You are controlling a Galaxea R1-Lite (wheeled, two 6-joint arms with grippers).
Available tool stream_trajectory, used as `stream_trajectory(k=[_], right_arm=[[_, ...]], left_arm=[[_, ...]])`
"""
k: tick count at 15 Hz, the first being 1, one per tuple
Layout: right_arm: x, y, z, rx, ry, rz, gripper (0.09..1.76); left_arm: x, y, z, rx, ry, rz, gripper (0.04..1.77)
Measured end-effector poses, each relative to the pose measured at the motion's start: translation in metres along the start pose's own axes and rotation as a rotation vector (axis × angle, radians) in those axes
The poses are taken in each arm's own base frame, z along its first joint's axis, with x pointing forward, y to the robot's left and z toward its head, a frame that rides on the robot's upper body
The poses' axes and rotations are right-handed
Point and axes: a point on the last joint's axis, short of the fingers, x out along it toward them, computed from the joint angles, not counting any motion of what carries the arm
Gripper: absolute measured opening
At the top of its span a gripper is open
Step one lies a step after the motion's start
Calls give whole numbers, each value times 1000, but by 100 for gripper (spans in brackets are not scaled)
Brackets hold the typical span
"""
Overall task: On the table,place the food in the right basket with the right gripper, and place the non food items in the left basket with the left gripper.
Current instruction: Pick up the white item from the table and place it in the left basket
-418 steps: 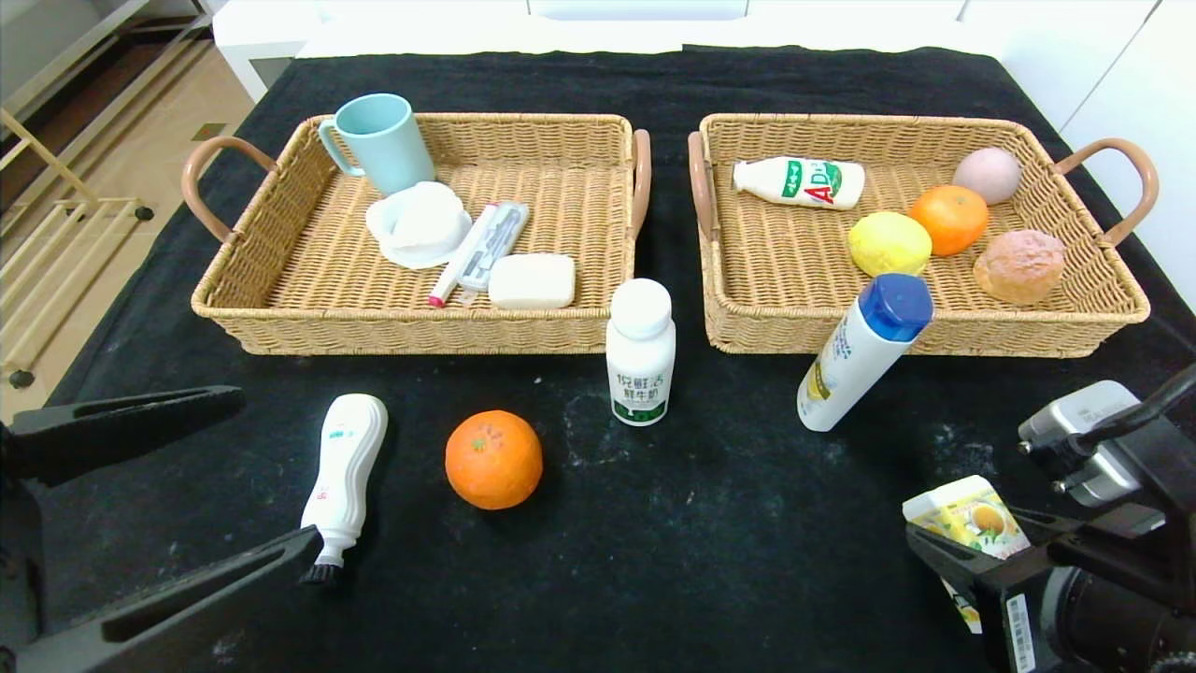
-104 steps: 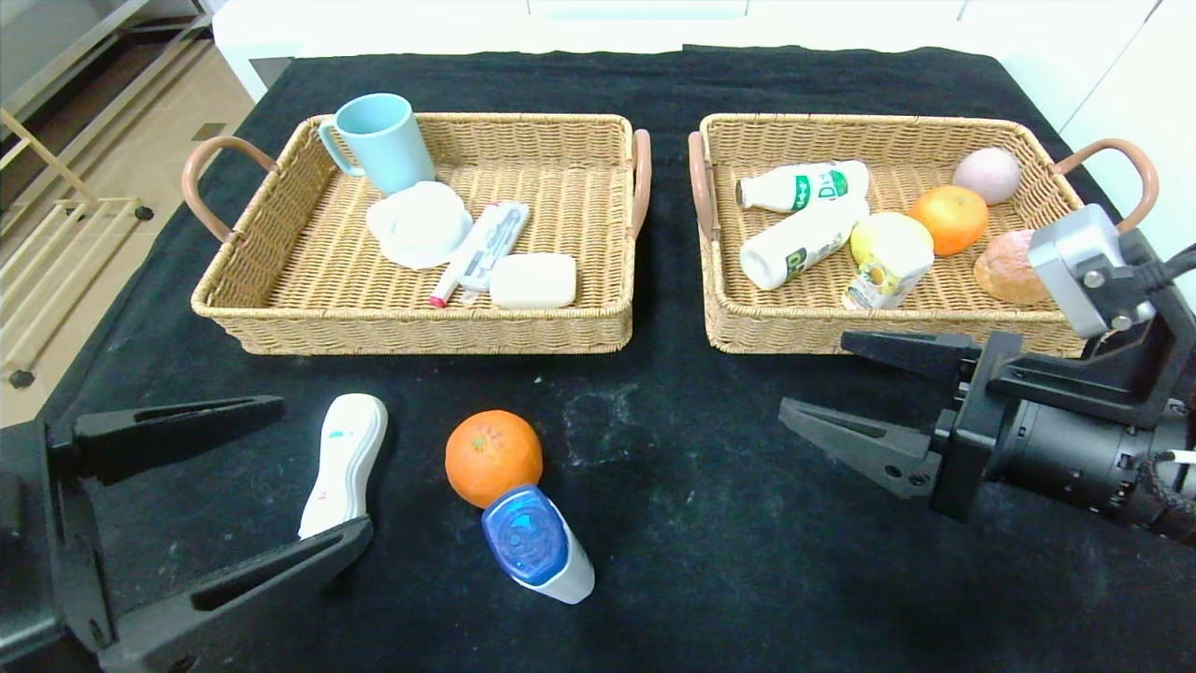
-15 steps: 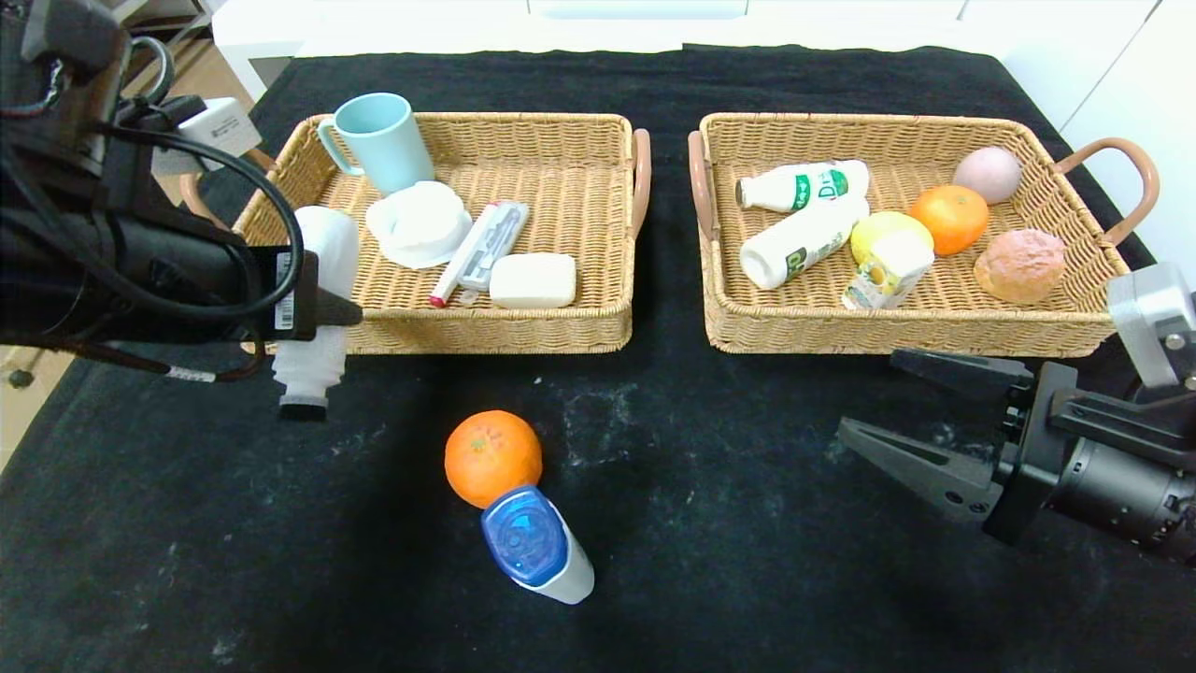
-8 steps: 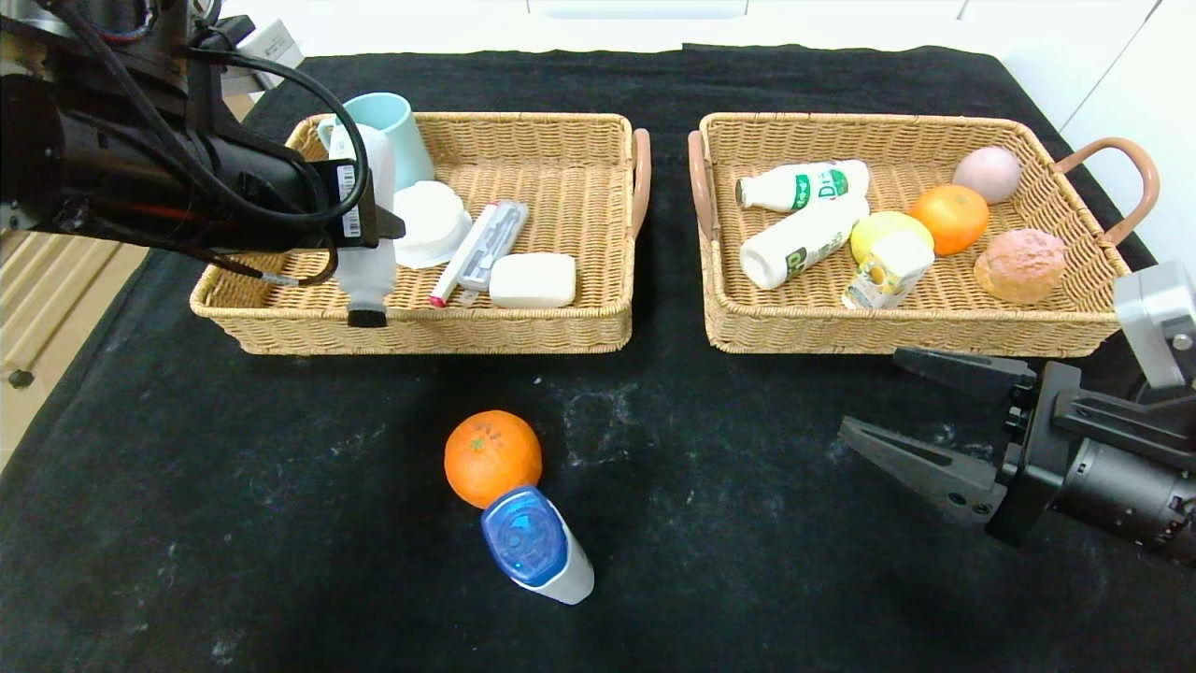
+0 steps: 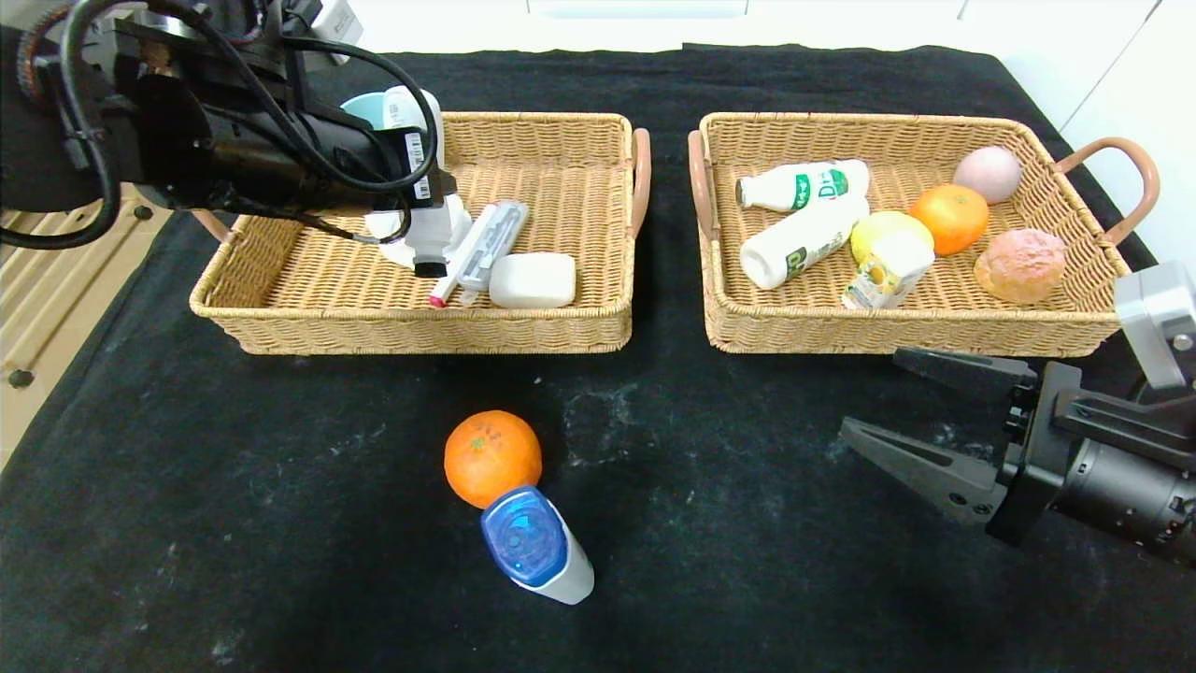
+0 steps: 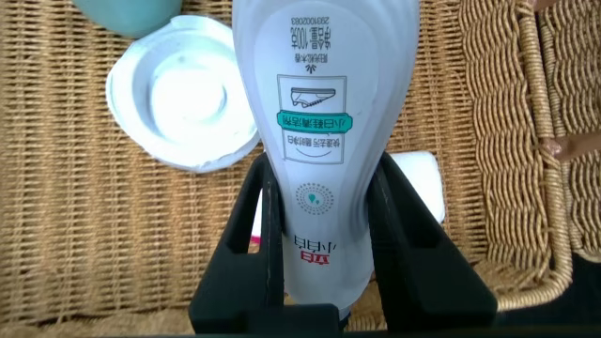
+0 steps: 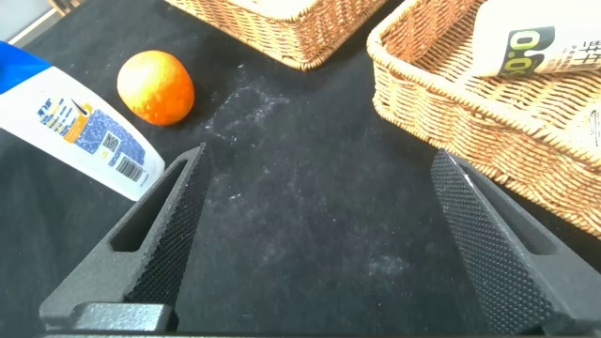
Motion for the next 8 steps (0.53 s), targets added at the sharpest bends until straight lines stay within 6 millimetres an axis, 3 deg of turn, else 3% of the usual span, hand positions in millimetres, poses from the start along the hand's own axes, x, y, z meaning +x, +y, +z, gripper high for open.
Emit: stream_trajectory(k=[6,8], right_arm=[[0,0,0,0,1,0,171],[0,0,0,0,1,0,171]], left_arm=[[26,-7,-3,18,-68,-20,60],[30,-11,-7,21,-61,-24,84]])
